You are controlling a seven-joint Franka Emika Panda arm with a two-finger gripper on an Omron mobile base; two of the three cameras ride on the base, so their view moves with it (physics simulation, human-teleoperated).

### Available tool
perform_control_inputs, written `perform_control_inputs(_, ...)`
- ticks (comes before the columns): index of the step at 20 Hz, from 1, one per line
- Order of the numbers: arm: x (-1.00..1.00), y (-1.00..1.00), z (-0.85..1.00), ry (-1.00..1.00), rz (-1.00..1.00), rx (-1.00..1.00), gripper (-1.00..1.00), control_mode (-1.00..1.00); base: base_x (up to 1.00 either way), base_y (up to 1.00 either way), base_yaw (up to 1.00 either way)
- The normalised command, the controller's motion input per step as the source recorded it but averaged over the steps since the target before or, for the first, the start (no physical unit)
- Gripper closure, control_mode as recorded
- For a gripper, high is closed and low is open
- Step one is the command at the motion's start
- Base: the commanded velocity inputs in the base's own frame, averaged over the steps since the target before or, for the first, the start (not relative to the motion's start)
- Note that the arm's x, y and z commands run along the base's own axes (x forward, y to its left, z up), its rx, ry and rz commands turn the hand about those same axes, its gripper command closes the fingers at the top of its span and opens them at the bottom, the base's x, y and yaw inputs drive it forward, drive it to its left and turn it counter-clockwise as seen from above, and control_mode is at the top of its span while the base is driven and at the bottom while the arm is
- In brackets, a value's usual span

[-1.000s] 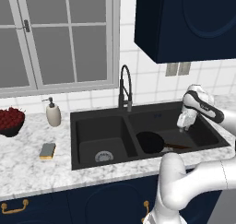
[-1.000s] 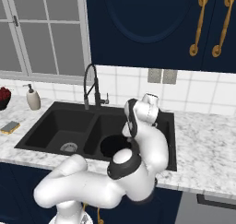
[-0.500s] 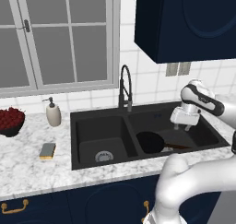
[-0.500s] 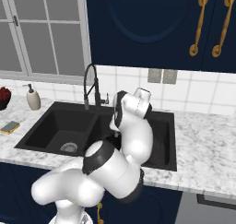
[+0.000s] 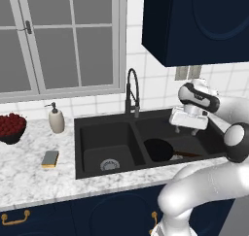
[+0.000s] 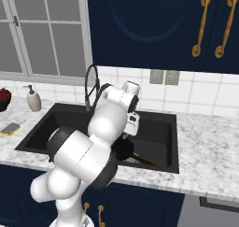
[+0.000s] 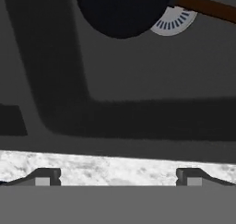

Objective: Pick the pan and sponge and place them into the sink. Then turn on the water.

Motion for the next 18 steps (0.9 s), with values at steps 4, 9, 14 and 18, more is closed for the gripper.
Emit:
perform_control_inputs(4, -0.27, 0.57, 0.22, 0.0, -0.24, -0.17, -1.0, -1.0, 0.0, 0.0, 0.0)
perform_control_inputs(9, -0.33, 0.58, 0.14, 0.0, -0.23, -0.15, -1.0, -1.0, 0.0, 0.0, 0.0)
perform_control_inputs(14, -0.41, 0.71, 0.08, -0.03, -0.18, -0.1, -1.0, -1.0, 0.0, 0.0, 0.0)
perform_control_inputs(18, -0.45, 0.67, 0.06, -0.11, -0.18, -0.08, -1.0, -1.0, 0.0, 0.0, 0.0)
